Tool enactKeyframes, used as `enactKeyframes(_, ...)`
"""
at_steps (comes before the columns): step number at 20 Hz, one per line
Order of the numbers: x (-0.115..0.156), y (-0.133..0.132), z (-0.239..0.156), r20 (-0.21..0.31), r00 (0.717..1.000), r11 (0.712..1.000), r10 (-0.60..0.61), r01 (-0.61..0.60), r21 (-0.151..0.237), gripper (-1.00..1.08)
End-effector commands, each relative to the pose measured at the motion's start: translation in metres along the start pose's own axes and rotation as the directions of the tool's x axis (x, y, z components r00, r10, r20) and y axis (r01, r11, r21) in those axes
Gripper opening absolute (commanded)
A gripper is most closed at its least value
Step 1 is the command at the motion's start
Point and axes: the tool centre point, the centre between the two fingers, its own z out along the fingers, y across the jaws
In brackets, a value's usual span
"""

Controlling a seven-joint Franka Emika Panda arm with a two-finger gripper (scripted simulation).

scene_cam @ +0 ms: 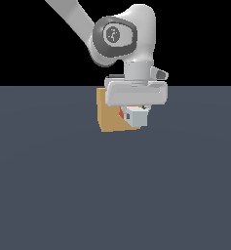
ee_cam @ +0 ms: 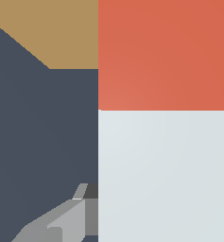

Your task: Insert the peg into the horizontal hole in a box.

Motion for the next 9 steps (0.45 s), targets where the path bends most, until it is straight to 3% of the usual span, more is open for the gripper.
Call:
enactKeyframes(1,0.032,0.001,-0.003,-0.005,1.000,1.000,-0.014,0.014,-0.006,-1.00)
enactKeyframes(9,0.063,0.001,-0.004,-0.005,1.000,1.000,-0.014,0.014,-0.007,-1.00)
